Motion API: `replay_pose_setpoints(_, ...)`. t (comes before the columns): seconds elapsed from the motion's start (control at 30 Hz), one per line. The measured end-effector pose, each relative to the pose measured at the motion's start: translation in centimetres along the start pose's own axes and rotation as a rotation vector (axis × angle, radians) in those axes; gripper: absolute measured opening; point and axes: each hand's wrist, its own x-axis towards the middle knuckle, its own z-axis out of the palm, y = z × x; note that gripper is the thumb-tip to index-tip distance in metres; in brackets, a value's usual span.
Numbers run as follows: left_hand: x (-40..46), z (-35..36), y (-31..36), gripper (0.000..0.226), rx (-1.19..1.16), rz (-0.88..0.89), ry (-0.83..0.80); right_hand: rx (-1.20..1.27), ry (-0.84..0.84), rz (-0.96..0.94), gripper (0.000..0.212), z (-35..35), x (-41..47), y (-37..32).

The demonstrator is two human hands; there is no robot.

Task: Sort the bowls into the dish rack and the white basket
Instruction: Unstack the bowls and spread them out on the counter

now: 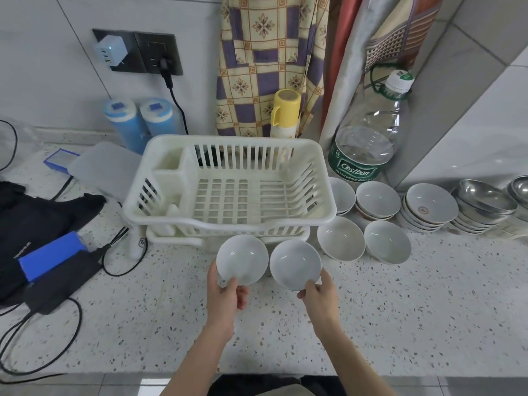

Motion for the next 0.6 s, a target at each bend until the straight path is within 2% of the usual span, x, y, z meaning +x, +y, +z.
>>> replay_pose_setpoints(0.3,0.1,0.1,-0.2,0.058,0.004,-0.044,-0.056,-0.014,0.084,0.032,0.049,-0.1,0.6,0.3)
replay_pose_setpoints(0.6,-0.1,-0.1,0.1,0.059,-0.011,-0.092,-0.07,0.015,0.017,0.113,0.044,-0.7,1.1,-0.1)
